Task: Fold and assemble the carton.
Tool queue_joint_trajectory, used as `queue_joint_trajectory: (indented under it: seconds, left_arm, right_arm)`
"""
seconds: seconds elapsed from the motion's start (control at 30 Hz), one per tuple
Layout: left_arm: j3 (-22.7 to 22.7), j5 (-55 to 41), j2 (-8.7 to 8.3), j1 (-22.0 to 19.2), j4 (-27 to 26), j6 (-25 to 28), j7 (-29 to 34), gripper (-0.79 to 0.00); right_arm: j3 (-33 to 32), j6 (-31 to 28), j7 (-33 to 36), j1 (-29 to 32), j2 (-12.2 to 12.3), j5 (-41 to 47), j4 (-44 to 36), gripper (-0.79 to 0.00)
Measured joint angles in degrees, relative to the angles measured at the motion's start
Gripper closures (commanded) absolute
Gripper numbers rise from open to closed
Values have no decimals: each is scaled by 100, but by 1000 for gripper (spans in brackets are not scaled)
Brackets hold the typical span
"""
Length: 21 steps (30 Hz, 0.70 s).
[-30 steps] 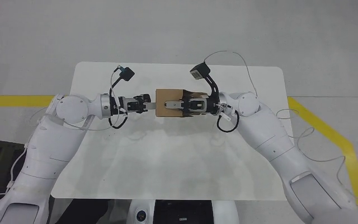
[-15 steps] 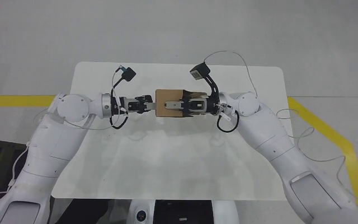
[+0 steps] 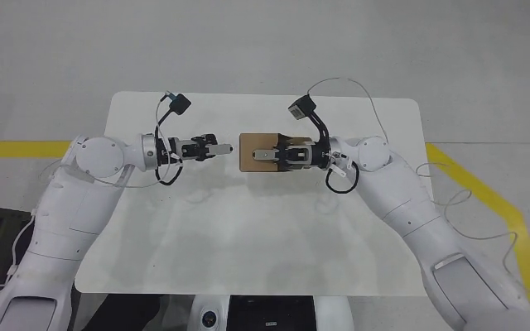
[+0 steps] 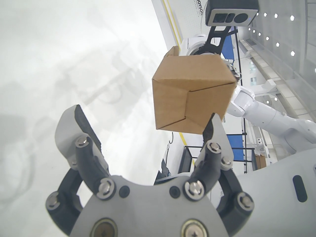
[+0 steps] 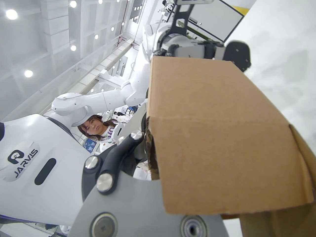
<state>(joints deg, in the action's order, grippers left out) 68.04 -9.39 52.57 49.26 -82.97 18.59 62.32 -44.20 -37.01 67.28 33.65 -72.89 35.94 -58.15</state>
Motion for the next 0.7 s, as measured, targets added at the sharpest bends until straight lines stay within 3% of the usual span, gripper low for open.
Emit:
queue_joint_trajectory:
  seconds: [0.17,0.5,0.7]
  left_arm:
    - [152,189,-39,80,-29,167,-104,-785]
    - [357,941,-110,386,-208,1070,-490,-785]
    - [466,1541,-154,586,-469,1215,-764,-785]
  right_arm:
    - [-26,215,201,24,11,-45,343,0]
    - [233,836,334,-32,-152,-231,1055,0]
    - [386,1037,223,-123,-252,-569,1356,0]
